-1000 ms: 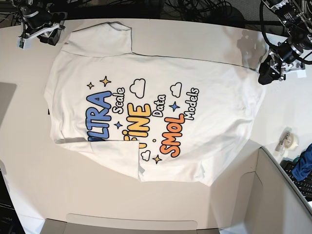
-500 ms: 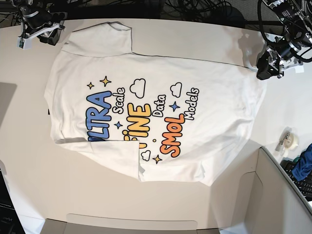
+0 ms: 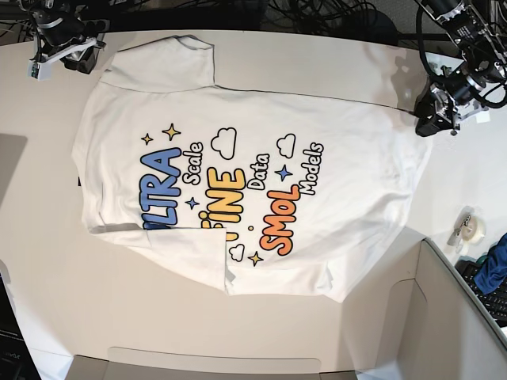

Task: Layout the t-shirt on the table in an organized manner, then fold the t-shirt properly

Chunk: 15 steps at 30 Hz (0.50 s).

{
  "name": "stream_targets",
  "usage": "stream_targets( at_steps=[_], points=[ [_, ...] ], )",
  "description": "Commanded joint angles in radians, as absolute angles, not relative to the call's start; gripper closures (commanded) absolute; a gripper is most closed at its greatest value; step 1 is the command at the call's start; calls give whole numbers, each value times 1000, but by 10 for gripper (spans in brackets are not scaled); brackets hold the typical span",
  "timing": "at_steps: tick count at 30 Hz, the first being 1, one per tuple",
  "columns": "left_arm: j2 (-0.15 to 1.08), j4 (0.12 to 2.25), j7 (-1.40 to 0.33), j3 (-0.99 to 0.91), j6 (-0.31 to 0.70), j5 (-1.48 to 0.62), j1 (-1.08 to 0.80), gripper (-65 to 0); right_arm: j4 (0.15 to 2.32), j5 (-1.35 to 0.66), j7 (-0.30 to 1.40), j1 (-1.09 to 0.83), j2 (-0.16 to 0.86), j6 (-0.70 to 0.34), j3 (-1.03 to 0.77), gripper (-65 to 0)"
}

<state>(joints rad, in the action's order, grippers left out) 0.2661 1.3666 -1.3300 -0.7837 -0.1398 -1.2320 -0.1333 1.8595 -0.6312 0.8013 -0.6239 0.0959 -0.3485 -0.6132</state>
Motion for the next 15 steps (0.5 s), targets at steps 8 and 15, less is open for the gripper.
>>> stream_targets(
  at_steps=[8, 15],
  points=[
    [285, 1365, -1363, -786, -202, -1303, -102, -268, 1873, -633, 802, -638, 102, -352, -618, -204],
    [288, 1365, -1360, -796, -199, -1303, -53, -268, 1871, -633, 802, -633, 102, -352, -619, -204]
  ],
)
